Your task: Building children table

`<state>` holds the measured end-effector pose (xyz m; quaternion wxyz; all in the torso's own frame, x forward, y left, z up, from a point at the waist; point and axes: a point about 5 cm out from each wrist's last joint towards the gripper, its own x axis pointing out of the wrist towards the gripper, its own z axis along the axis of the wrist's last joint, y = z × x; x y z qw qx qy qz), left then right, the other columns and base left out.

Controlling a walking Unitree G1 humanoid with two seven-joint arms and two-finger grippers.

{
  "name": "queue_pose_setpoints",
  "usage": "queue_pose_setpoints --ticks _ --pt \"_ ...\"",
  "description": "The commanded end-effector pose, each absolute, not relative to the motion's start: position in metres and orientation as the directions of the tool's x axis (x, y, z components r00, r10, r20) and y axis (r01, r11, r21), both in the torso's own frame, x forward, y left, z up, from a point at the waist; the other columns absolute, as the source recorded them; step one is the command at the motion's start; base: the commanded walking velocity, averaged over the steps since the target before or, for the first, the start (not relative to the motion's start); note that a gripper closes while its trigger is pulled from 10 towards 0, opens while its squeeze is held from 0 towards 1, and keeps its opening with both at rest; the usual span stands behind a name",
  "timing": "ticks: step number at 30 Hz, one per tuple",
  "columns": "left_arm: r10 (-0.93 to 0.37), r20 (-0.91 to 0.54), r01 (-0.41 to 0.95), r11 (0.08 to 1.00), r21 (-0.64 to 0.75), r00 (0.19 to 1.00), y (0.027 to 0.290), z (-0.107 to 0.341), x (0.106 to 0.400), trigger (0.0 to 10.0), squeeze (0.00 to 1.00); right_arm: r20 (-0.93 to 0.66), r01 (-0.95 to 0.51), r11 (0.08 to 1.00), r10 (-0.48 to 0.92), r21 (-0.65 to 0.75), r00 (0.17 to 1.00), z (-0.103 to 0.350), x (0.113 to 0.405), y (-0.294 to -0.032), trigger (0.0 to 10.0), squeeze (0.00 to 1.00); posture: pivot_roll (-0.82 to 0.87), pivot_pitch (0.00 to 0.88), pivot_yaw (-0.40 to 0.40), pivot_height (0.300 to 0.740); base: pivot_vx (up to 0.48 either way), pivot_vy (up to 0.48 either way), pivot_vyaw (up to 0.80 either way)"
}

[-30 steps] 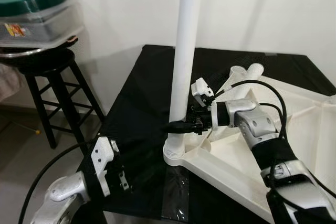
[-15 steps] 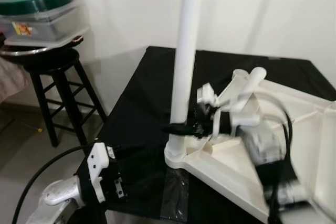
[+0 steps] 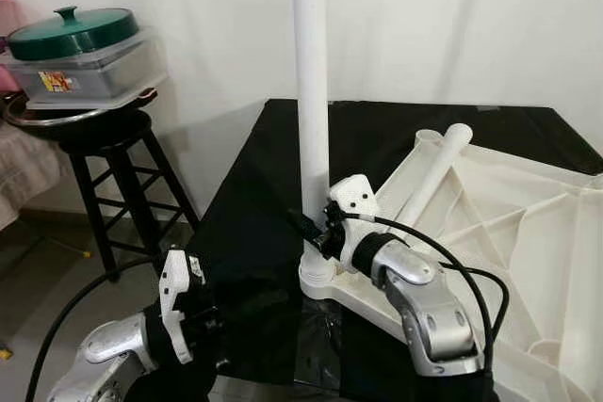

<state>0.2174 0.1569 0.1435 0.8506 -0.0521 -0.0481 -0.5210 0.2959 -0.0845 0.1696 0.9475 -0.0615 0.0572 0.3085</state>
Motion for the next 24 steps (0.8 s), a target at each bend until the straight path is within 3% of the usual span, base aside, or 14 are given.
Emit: queue_pose_setpoints --ticks 1,2,3,5,7,8,10,11,12,13,20,21,22,24 --pt "-0.890 0.121 0.899 0.436 -0.048 0.439 0.157 0.143 0.217 0.0 0.00 -0.253 -0.550 0.832 0.518 -0.071 0.817 0.154 0.299 -0.099 10.0 0.00 -0.06 0.001 0.013 0.740 0.000 0.000 0.00" --pt "-0.892 0.120 0.900 0.433 -0.051 0.435 0.157 0.143 0.217 0.0 0.00 -0.236 -0.576 0.816 0.551 -0.048 0.801 0.159 0.300 -0.098 10.0 0.00 -0.06 0.001 0.014 0.740 0.000 0.000 0.00" --pt "-0.896 0.119 0.904 0.424 -0.056 0.428 0.156 0.143 0.217 0.0 0.00 -0.151 -0.728 0.685 0.723 0.027 0.675 0.179 0.300 -0.093 10.0 1.00 -0.06 0.000 0.014 0.740 0.000 0.000 0.00" --pt "-0.899 0.117 0.907 0.418 -0.061 0.422 0.156 0.143 0.217 0.0 0.00 -0.083 -0.823 0.567 0.822 0.025 0.564 0.198 0.303 -0.097 10.0 1.00 -0.06 0.000 0.014 0.740 0.000 0.000 0.00" --pt "-0.900 0.117 0.907 0.416 -0.062 0.421 0.156 0.143 0.217 0.0 0.00 -0.070 -0.837 0.547 0.835 0.012 0.545 0.203 0.305 -0.100 10.0 1.00 -0.06 0.000 0.013 0.740 0.000 0.000 0.00" --pt "-0.903 0.117 0.911 0.407 -0.065 0.412 0.155 0.143 0.217 0.0 0.00 -0.069 -0.912 0.408 0.909 -0.042 0.410 0.212 0.304 -0.109 10.0 1.00 -0.05 0.000 0.011 0.740 0.000 0.000 0.00" --pt "-0.905 0.118 0.912 0.404 -0.067 0.409 0.155 0.143 0.217 0.0 0.00 -0.073 -0.928 0.369 0.925 -0.054 0.373 0.213 0.303 -0.111 10.0 1.00 -0.05 0.000 0.011 0.740 0.000 0.000 0.00" --pt "-0.906 0.117 0.914 0.401 -0.067 0.406 0.155 0.143 0.217 0.0 0.00 -0.113 -0.957 0.280 0.951 -0.076 0.287 0.215 0.304 -0.118 10.0 0.46 -0.05 0.000 0.011 0.740 0.000 0.000 0.00" --pt "-0.907 0.117 0.915 0.399 -0.067 0.404 0.155 0.143 0.217 0.0 0.00 -0.142 -0.970 0.228 0.961 -0.085 0.238 0.215 0.304 -0.123 10.0 0.46 -0.05 0.000 0.011 0.740 0.000 0.000 0.00" --pt "-0.909 0.116 0.916 0.395 -0.068 0.400 0.154 0.142 0.217 0.0 0.00 -0.179 -0.979 0.183 0.964 -0.089 0.197 0.216 0.311 -0.129 10.0 0.00 -0.04 0.000 0.008 0.740 0.000 0.000 0.00" --pt "-0.920 0.115 0.926 0.366 -0.089 0.374 0.155 0.143 0.215 0.0 0.00 -0.192 -0.985 0.166 0.966 -0.047 0.172 0.218 0.340 -0.131 10.0 0.00 -0.02 0.000 0.003 0.740 0.000 0.000 0.00" --pt "-0.923 0.111 0.928 0.360 -0.094 0.369 0.156 0.143 0.215 0.0 0.00 -0.180 -0.988 0.151 0.971 -0.029 0.154 0.217 0.343 -0.131 3.1 0.00 -0.01 0.000 0.001 0.740 0.000 0.000 0.00" --pt "-0.923 0.111 0.928 0.359 -0.097 0.369 0.156 0.143 0.215 0.0 0.00 -0.173 -0.989 0.144 0.974 -0.024 0.146 0.217 0.344 -0.131 0.0 0.00 -0.01 0.000 0.001 0.740 0.000 0.000 0.00" --pt "-0.923 0.112 0.928 0.357 -0.103 0.367 0.156 0.143 0.215 0.0 0.00 -0.162 -0.990 0.139 0.977 -0.021 0.141 0.216 0.346 -0.131 0.0 0.00 -0.01 0.000 0.004 0.740 0.000 0.000 0.00"
